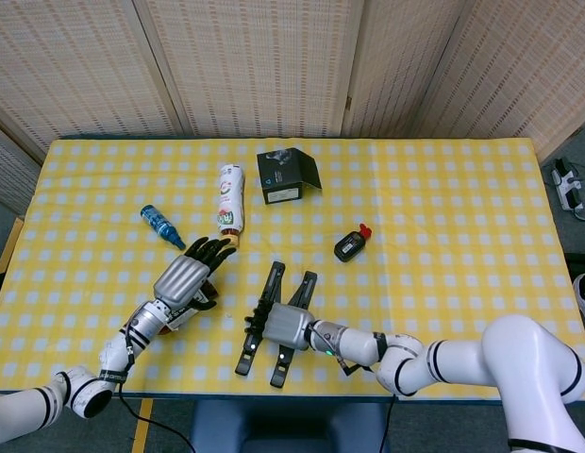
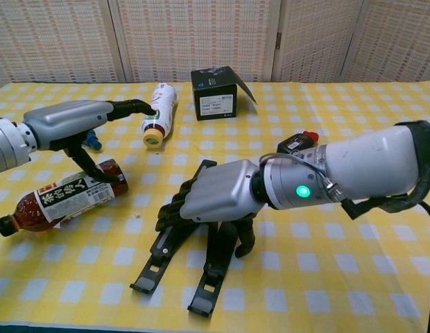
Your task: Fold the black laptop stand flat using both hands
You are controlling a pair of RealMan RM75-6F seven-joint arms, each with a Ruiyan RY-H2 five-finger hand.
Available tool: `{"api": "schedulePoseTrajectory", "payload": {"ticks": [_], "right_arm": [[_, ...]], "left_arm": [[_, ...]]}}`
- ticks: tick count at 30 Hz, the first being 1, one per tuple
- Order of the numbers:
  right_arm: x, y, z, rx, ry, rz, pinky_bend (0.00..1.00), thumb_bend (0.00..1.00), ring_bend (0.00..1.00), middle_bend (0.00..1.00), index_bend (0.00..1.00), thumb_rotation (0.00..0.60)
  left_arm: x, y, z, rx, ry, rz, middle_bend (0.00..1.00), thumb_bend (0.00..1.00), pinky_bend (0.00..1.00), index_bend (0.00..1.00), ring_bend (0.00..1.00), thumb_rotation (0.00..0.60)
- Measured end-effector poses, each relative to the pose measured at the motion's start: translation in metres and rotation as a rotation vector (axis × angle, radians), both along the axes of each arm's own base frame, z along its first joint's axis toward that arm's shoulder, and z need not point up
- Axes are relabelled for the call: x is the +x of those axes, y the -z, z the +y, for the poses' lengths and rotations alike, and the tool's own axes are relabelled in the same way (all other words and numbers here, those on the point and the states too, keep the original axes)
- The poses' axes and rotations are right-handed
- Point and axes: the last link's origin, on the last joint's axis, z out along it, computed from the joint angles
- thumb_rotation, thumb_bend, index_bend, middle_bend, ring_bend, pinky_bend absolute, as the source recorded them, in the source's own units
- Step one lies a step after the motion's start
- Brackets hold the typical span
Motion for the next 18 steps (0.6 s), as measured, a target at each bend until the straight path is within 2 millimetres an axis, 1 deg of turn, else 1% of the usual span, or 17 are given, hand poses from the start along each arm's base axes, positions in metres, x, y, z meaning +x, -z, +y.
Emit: {"api": "schedulePoseTrajectory", "payload": {"ticks": [7,9,11,13,16,18], "right_arm": [[0.0043,0.0051,-0.0044,-0.007,-0.012,0.009,0.0,0.26,0.0,0.01,0.0,0.6],[0.0054,0.0068,-0.0056,-0.009,-0.017,0.011,0.0,0.25,0.01,0.05,0.0,0.6],[0.0077,0.0083,-0.0064,-0.013,-0.022,0.004,0.0,0.25,0.04,0.13,0.0,0.6],[0.0094,0.0085,-0.0075,-0.018,-0.028,-0.004,0.0,0.25,0.08,0.19,0.06,0.6],[0.0104,0.0085,-0.0092,-0.026,-0.041,-0.01,0.0,0.25,0.14,0.28,0.21,0.6],[0.0105,0.0085,-0.0103,-0.031,-0.048,-0.014,0.0,0.25,0.18,0.32,0.29,0.6]], "left_arm": [[-0.002,-0.0012,0.0001,0.003,-0.006,-0.005,0.0,0.19,0.0,0.0,0.0,0.6],[-0.0022,-0.0012,-0.0003,0.003,-0.006,-0.007,0.0,0.19,0.0,0.0,0.0,0.6],[-0.0026,-0.0016,-0.0004,0.005,-0.006,-0.007,0.0,0.19,0.0,0.0,0.0,0.6],[-0.0033,-0.0019,-0.0006,0.005,-0.008,-0.006,0.0,0.19,0.0,0.0,0.0,0.6],[-0.0036,-0.0022,-0.0005,0.006,-0.009,-0.006,0.0,0.19,0.0,0.0,0.0,0.6],[-0.0037,-0.0022,-0.0008,0.007,-0.009,-0.008,0.0,0.19,0.0,0.0,0.0,0.6]]}}
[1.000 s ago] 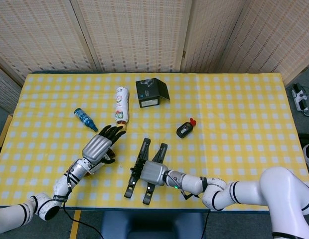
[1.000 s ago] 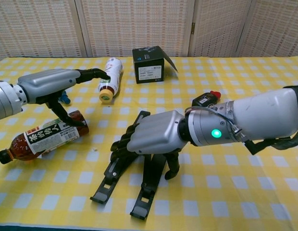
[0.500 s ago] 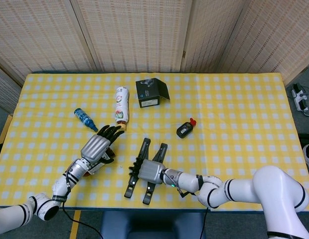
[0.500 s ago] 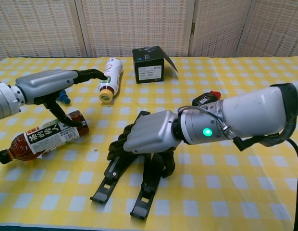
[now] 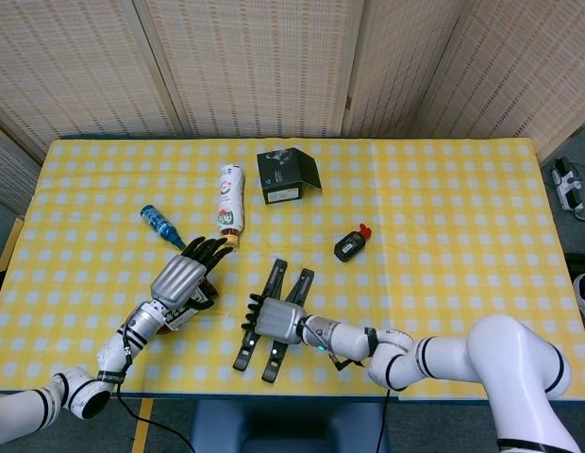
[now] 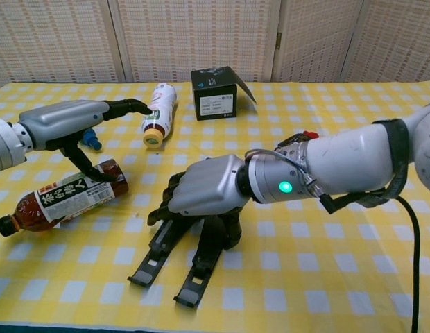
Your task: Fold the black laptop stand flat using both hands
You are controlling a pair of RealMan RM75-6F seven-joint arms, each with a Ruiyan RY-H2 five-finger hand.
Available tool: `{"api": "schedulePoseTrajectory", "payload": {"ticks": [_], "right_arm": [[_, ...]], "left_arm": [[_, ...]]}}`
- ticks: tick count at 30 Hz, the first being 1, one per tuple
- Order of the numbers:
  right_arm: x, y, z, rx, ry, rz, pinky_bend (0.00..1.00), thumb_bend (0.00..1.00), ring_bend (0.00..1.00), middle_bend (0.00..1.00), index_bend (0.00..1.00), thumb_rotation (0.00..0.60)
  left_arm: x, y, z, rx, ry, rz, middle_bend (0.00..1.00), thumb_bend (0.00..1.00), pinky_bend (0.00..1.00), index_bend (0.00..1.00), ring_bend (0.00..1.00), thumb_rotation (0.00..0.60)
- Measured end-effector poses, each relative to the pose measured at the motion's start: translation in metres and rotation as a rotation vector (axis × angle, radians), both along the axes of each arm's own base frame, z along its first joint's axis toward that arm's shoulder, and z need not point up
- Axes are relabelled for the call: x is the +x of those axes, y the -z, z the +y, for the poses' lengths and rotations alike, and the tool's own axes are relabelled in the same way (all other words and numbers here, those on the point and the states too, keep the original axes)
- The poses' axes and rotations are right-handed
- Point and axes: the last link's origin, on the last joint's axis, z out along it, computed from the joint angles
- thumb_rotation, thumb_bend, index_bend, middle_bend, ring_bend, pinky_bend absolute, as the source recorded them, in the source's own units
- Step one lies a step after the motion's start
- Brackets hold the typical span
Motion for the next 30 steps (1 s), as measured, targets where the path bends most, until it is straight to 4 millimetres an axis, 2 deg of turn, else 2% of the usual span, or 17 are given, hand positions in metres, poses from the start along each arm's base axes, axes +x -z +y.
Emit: {"api": "schedulePoseTrajectory", "payload": {"ticks": [9,13,14,15,18,19,20,23,30], "right_arm": [[-0.002,-0.007,-0.003,-0.024,-0.022,-0.063,0.02,0.25,0.34,0.48,0.49,0.6],[-0.005,-0.014,-0.006,-0.038,-0.02,-0.1,0.04,0.25,0.35,0.5,0.52,0.6],[-0.006,-0.015,-0.006,-0.039,-0.017,-0.106,0.04,0.25,0.33,0.46,0.49,0.6],[-0.008,-0.016,-0.007,-0.039,-0.012,-0.109,0.03,0.25,0.28,0.4,0.42,0.6],[-0.011,-0.019,-0.006,-0.037,0.002,-0.109,0.01,0.25,0.09,0.09,0.06,0.6],[-0.012,-0.021,-0.005,-0.037,0.007,-0.111,0.0,0.26,0.05,0.04,0.01,0.6],[-0.012,-0.022,-0.005,-0.04,0.007,-0.113,0.0,0.25,0.02,0.0,0.0,0.6],[-0.013,-0.029,-0.003,-0.056,0.017,-0.141,0.0,0.25,0.01,0.0,0.0,0.6],[-0.022,-0.063,0.005,-0.15,0.098,-0.303,0.0,0.25,0.1,0.01,0.0,0.6]], "left_arm": [[-0.001,-0.001,-0.001,0.004,-0.001,-0.002,0.0,0.19,0.0,0.0,0.0,0.6],[0.0,-0.001,-0.001,0.005,0.001,-0.002,0.0,0.19,0.0,0.0,0.0,0.6],[0.0,-0.002,-0.001,0.006,0.002,-0.002,0.0,0.19,0.0,0.0,0.0,0.6],[0.0,-0.002,-0.001,0.007,0.002,-0.002,0.0,0.19,0.0,0.0,0.0,0.6],[0.001,-0.004,-0.002,0.015,0.005,-0.005,0.0,0.19,0.0,0.0,0.0,0.6],[0.002,-0.004,-0.002,0.018,0.005,-0.007,0.0,0.19,0.0,0.0,0.0,0.6],[0.002,-0.005,-0.002,0.021,0.004,-0.01,0.0,0.19,0.0,0.0,0.0,0.6],[0.004,-0.008,-0.002,0.036,0.006,-0.014,0.0,0.19,0.0,0.0,0.0,0.6],[0.002,-0.024,-0.001,0.11,-0.025,-0.031,0.0,0.21,0.0,0.0,0.0,0.6]]}}
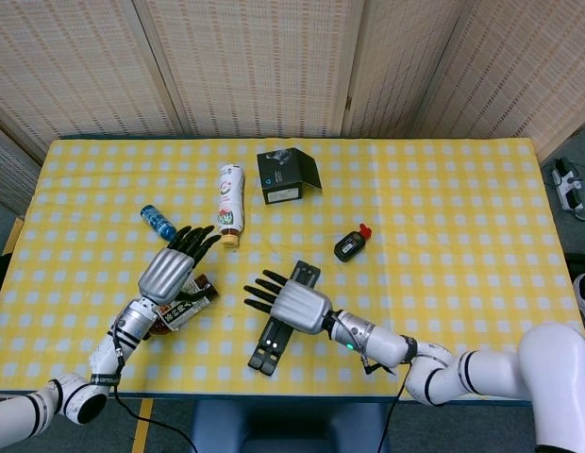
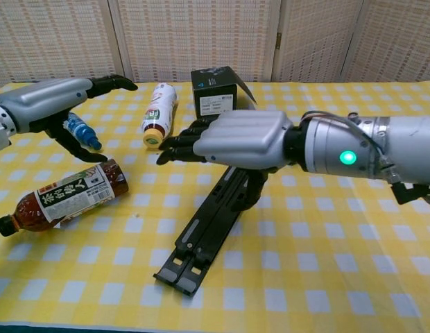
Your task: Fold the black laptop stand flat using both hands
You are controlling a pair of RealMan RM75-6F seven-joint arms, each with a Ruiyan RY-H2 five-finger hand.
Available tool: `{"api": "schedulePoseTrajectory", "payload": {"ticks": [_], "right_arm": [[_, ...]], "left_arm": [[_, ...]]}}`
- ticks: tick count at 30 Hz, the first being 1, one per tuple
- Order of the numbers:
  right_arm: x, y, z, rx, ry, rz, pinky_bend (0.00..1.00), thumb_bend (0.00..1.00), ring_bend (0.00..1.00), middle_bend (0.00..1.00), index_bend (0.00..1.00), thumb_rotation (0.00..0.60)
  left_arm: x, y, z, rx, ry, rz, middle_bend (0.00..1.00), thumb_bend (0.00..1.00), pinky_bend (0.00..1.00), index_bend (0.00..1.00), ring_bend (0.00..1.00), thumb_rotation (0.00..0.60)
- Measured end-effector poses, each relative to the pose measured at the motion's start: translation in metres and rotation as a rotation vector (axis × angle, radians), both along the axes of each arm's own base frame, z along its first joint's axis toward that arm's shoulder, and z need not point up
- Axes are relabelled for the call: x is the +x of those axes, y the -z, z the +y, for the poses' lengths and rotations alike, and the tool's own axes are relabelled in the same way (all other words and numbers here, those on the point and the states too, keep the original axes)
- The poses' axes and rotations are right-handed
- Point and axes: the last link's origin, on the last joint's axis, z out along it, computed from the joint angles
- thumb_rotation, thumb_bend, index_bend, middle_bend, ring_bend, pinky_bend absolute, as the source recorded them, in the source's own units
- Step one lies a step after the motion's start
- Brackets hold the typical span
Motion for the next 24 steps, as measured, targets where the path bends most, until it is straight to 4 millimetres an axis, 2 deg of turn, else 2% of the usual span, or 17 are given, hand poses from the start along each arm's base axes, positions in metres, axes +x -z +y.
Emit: {"api": "schedulePoseTrajectory", "payload": {"ticks": [3,8,13,19,24], "right_arm": [[-0.013,-0.026,0.004,-0.071,0.062,-0.08,0.0,0.25,0.13,0.08,0.01,0.6],[-0.051,-0.083,0.017,-0.213,0.206,-0.175,0.04,0.25,0.2,0.18,0.07,0.6],[-0.103,-0.133,0.037,-0.324,0.396,-0.214,0.05,0.26,0.2,0.17,0.07,0.6],[-0.155,-0.17,0.065,-0.46,0.548,-0.227,0.05,0.25,0.19,0.12,0.05,0.6],[-0.192,-0.193,0.093,-0.552,0.657,-0.267,0.05,0.25,0.14,0.09,0.03,0.6]], "left_arm": [[-0.004,-0.013,-0.001,0.038,-0.031,-0.01,0.0,0.21,0.0,0.0,0.0,0.6],[-0.02,-0.042,-0.005,0.145,-0.088,-0.006,0.0,0.22,0.0,0.0,0.0,0.6],[-0.042,-0.069,-0.02,0.249,-0.173,0.001,0.0,0.22,0.0,0.0,0.0,0.6],[-0.075,-0.095,-0.048,0.305,-0.285,0.039,0.0,0.25,0.0,0.01,0.0,0.6],[-0.095,-0.107,-0.079,0.348,-0.358,0.039,0.0,0.25,0.0,0.04,0.0,0.6]]}}
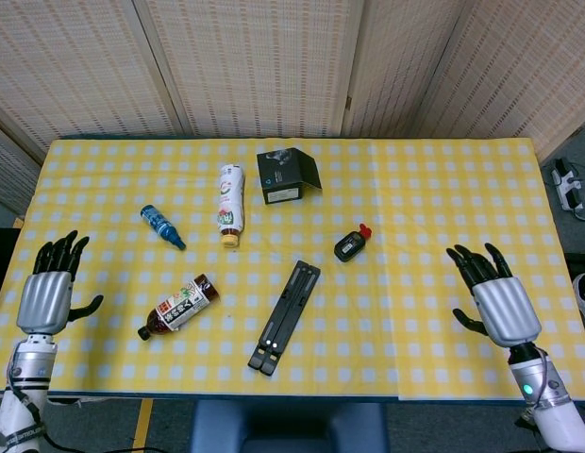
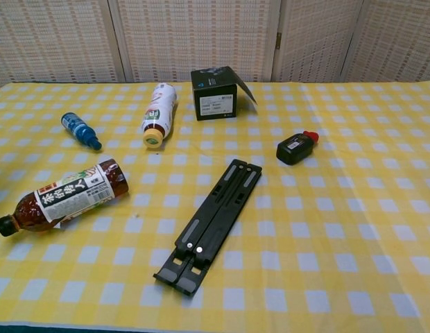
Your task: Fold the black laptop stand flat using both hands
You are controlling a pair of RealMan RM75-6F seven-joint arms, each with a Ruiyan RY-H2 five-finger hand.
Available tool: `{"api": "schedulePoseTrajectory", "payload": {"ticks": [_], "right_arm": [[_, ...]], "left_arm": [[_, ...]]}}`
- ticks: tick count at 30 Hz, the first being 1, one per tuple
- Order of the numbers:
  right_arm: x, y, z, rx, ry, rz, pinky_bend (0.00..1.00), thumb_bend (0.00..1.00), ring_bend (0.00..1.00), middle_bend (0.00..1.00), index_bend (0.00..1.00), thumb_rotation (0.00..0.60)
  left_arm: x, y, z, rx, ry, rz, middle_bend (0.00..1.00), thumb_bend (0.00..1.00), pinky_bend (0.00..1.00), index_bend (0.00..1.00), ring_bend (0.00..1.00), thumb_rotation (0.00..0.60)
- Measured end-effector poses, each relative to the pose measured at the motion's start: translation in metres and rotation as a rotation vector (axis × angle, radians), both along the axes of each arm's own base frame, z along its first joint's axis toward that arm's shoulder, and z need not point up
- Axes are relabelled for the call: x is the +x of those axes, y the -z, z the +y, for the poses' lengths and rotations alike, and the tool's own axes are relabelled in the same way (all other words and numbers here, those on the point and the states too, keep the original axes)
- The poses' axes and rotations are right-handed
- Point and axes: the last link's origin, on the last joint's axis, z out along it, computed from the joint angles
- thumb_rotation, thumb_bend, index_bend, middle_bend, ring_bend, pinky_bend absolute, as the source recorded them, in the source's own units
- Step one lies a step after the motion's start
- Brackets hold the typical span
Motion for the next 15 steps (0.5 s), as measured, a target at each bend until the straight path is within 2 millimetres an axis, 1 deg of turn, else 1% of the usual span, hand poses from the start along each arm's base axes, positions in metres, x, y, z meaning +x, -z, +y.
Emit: {"api": "schedulePoseTrajectory", "payload": {"ticks": [4,7,10,15], "right_arm": [[-0.028,-0.013,0.025,-0.067,0.08,-0.031,0.05,0.25,0.13,0.08,0.02,0.6],[-0.042,-0.017,0.04,-0.089,0.122,-0.062,0.05,0.25,0.13,0.08,0.02,0.6],[-0.049,-0.02,0.051,-0.104,0.141,-0.092,0.05,0.25,0.13,0.08,0.02,0.6],[-0.051,-0.02,0.06,-0.085,0.137,-0.132,0.04,0.25,0.11,0.07,0.02,0.6]], "left_arm": [[-0.011,-0.006,-0.029,0.031,-0.026,-0.003,0.0,0.25,0.0,0.04,0.0,0.6],[-0.013,-0.008,-0.045,0.042,-0.016,-0.007,0.0,0.25,0.0,0.04,0.0,0.6],[-0.012,-0.008,-0.057,0.043,0.006,-0.012,0.0,0.25,0.0,0.05,0.0,0.6],[-0.01,-0.004,-0.072,0.022,0.029,-0.011,0.0,0.25,0.0,0.05,0.0,0.6]]}}
